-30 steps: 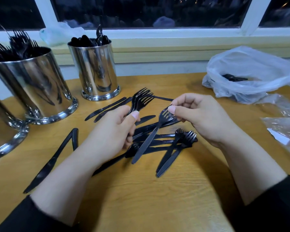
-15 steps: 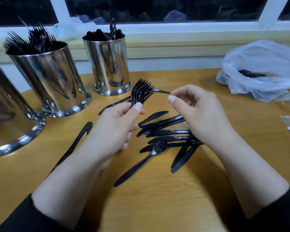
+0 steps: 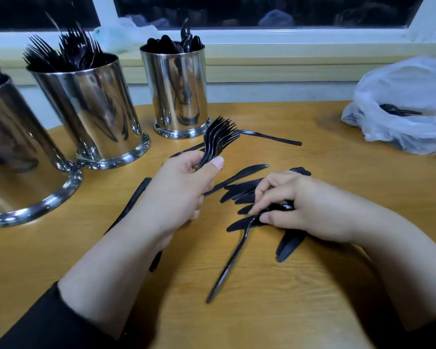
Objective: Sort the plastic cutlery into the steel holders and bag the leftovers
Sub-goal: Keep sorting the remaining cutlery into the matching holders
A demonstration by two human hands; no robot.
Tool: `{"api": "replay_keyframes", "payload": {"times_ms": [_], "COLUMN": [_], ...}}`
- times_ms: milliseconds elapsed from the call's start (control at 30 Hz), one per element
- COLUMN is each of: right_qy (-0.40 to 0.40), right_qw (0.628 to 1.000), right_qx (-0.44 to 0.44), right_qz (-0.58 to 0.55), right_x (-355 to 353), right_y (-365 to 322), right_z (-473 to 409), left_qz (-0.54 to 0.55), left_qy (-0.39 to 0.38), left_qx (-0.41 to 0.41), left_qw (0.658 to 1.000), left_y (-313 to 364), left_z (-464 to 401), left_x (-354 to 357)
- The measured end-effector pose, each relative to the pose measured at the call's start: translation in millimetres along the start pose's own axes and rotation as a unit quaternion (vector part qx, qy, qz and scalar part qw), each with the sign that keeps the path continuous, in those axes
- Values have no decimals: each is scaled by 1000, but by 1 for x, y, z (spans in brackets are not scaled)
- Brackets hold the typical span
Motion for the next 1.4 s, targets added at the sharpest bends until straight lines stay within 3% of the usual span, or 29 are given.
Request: {"api": "replay_keyframes", "payload": {"times_ms": [267, 433, 533, 800, 1000, 1167, 1400], "right_qy": [239, 251, 271, 353, 258, 154, 145], "right_qw": [962, 957, 952, 927, 951, 970, 966], "right_qx": [7, 2, -3, 59, 167, 190, 211], "right_qz": [-134, -146, -140, -115, -25, -4, -21], "right_x": [-10, -9, -10, -30, -44, -45, -39], "right_y": [1, 2, 1, 6, 40, 49, 58], "right_z": [2, 2, 1, 17, 44, 58, 56], "left_qz": [-131, -32, -41, -20, -32, -54, -61], "left_qy": [-21, -93, -131, -95, -89, -87, -94], "left_qx": [33, -32, -43, -56, -36, -21, -24], "left_qw": [991, 995, 990, 994, 995, 995, 993], "left_y": [3, 10, 12, 7, 10, 10, 10], "left_z": [2, 8, 12, 10, 9, 8, 8], "left_x": [7, 11, 16, 22, 35, 50, 61]}}
Point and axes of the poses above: each hand's wrist, its own z-axis away from the middle knuckle, its own x-axis out of the palm, y = z × x, the point moved 1 cm from there along -z, towards the middle knuckle, and after that the axes turned 1 degree about -x, right-handed, at the moved point
